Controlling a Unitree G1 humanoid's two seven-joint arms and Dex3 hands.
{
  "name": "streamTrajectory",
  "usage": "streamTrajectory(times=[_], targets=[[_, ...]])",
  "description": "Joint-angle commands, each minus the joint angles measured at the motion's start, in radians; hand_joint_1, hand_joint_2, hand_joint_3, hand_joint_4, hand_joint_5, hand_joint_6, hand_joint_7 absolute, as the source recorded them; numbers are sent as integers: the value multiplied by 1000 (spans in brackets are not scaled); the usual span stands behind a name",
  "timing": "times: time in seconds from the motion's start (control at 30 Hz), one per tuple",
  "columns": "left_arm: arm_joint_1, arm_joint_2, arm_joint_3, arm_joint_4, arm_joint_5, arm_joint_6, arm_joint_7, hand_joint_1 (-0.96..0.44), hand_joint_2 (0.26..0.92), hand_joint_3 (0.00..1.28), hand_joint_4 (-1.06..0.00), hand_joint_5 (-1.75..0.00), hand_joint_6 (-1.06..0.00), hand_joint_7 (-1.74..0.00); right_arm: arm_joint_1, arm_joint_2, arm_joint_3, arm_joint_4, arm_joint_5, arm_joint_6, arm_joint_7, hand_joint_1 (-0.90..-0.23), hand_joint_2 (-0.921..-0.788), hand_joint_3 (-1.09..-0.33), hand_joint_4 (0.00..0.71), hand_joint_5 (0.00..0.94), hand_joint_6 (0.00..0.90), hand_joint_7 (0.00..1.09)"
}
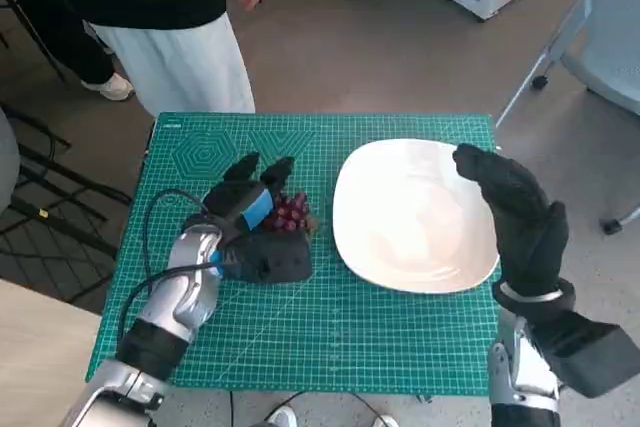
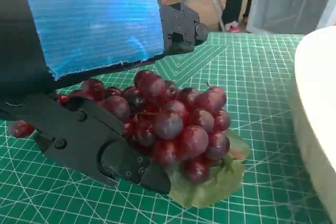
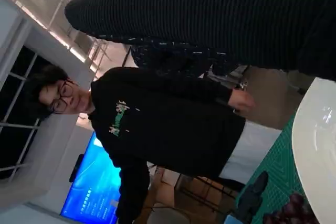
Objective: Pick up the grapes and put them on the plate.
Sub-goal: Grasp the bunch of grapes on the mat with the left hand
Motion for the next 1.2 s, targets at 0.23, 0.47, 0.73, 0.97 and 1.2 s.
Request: streamTrajectory(times=[0.23, 0.47, 0.73, 0.97, 1.2], targets=[[-146, -59, -30, 317, -58, -20, 17, -430, 735, 1, 1, 1, -128, -1, 4, 6, 1, 21, -12, 4, -7, -650, -921, -742, 325, 1, 48, 340], [-217, -84, -47, 483, -99, -40, -4, -389, 739, 2, -2, 0, -141, -6, 7, 12, 2, 15, -8, 7, -9, -649, -921, -741, 326, 1, 48, 339], [-267, -102, -60, 605, -136, -50, -22, -355, 742, 2, -38, -10, -156, -8, 11, 17, 2, 11, -3, 9, -8, -651, -921, -739, 326, 1, 50, 337], [-287, -109, -78, 645, -145, -50, -32, -341, 743, 1, -66, -11, -180, -12, 8, 18, 1, 14, 0, 10, -6, -652, -921, -736, 326, 1, 51, 335], [-293, -111, -92, 662, -146, -59, -23, -329, 742, 0, -80, -6, -202, -13, 5, 19, 1, 18, 0, 8, -4, -653, -921, -735, 326, 1, 53, 332]])
